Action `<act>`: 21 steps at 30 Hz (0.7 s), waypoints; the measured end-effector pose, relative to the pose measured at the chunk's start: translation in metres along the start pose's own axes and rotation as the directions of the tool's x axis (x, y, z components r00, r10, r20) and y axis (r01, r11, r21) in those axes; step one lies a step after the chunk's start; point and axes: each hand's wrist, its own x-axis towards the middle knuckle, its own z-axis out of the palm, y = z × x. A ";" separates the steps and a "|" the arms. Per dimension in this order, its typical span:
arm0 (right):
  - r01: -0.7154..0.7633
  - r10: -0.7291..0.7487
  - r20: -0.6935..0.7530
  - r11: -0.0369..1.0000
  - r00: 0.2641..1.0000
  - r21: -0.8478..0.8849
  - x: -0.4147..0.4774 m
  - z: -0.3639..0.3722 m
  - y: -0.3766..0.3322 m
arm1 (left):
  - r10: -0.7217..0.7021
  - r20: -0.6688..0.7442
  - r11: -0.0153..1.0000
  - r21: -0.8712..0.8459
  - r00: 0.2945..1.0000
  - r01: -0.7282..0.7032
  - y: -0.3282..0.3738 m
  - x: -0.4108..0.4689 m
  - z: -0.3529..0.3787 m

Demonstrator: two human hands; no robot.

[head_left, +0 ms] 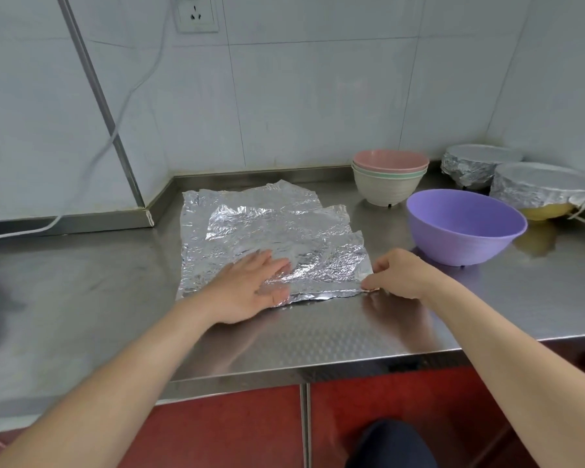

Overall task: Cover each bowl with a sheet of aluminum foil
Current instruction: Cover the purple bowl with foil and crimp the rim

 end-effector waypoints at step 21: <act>0.373 -0.339 0.160 0.790 0.927 -0.487 -0.044 0.057 -0.016 | -0.026 0.066 0.985 0.173 0.997 0.015 0.000 0.001 0.013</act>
